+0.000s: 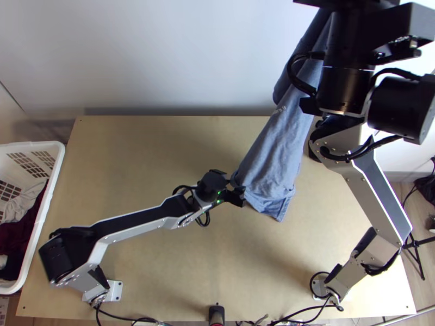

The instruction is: Fold the t-shirt

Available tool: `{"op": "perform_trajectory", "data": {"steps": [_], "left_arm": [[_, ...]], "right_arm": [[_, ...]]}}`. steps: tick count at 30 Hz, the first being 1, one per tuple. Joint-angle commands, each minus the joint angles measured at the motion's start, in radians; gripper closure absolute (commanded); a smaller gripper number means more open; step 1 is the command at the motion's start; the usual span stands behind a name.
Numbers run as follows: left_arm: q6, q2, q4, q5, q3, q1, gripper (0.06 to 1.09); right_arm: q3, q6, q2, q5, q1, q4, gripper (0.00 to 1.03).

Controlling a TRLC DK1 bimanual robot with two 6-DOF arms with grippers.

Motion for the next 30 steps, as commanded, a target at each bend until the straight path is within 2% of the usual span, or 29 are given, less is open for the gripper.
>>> {"op": "perform_trajectory", "data": {"steps": [1, 7, 11, 12, 13, 15, 16, 18, 21, 25, 30], "left_arm": [[-0.072, 0.098, -0.020, 0.106, 0.068, 0.031, 0.19], [-0.087, 0.200, -0.032, 0.107, 0.135, 0.050, 0.19], [-0.195, 0.232, -0.042, 0.167, 0.189, 0.070, 0.20], [-0.222, 0.233, -0.043, 0.207, 0.201, 0.073, 0.26], [-0.253, 0.235, -0.040, 0.218, 0.213, 0.074, 0.46], [-0.325, 0.241, -0.040, 0.227, 0.236, 0.085, 0.99], [-0.342, 0.244, -0.040, 0.244, 0.243, 0.088, 1.04], [-0.360, 0.247, -0.037, 0.287, 0.241, 0.094, 1.05], [-0.360, 0.246, -0.034, 0.301, 0.233, 0.093, 1.05], [-0.296, 0.230, -0.042, 0.294, 0.226, 0.119, 1.05], [-0.175, 0.192, -0.095, 0.285, 0.229, 0.272, 1.05]], "right_arm": [[0.004, -0.012, -0.013, -0.002, 0.004, -0.002, 1.00], [0.006, -0.022, -0.028, -0.003, 0.005, -0.006, 1.00], [0.006, -0.032, -0.027, -0.003, 0.004, -0.006, 1.00], [0.004, -0.035, -0.024, -0.003, 0.004, -0.006, 1.00], [0.004, -0.035, -0.022, -0.003, 0.004, -0.006, 1.00], [0.001, -0.035, -0.021, -0.003, 0.004, -0.006, 1.00], [0.001, -0.033, -0.021, -0.003, 0.004, -0.006, 1.00], [0.001, -0.033, -0.018, -0.002, 0.004, -0.006, 1.00], [0.001, -0.035, -0.010, -0.002, 0.004, -0.006, 1.00], [-0.003, -0.035, -0.004, -0.002, -0.001, -0.008, 1.00], [-0.005, -0.032, -0.004, 0.000, -0.007, -0.008, 1.00]]}}
